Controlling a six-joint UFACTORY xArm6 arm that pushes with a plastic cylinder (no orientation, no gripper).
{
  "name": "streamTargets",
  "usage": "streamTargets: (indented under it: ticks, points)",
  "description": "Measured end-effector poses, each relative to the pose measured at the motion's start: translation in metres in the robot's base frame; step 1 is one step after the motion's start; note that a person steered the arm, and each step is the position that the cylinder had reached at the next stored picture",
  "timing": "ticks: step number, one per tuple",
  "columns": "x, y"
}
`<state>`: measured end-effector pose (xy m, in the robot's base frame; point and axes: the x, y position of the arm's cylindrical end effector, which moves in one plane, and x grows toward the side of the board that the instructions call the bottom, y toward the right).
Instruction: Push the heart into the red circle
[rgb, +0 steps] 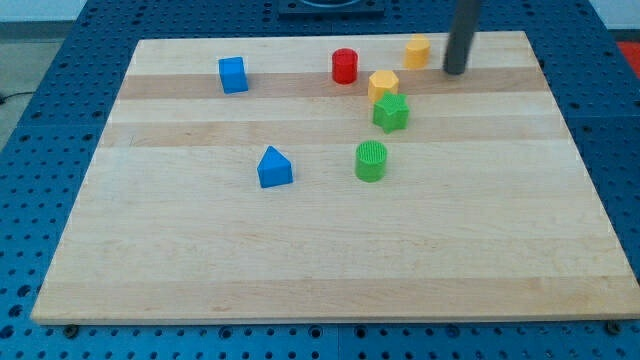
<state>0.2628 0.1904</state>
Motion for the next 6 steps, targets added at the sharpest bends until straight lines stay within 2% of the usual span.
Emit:
streamTargets:
  ticks: [1,2,5,6]
  points:
    - [-0.037,0.000]
    - [-0.037,-0.034]
    - [0.002,-0.237]
    - [0.017,-0.261]
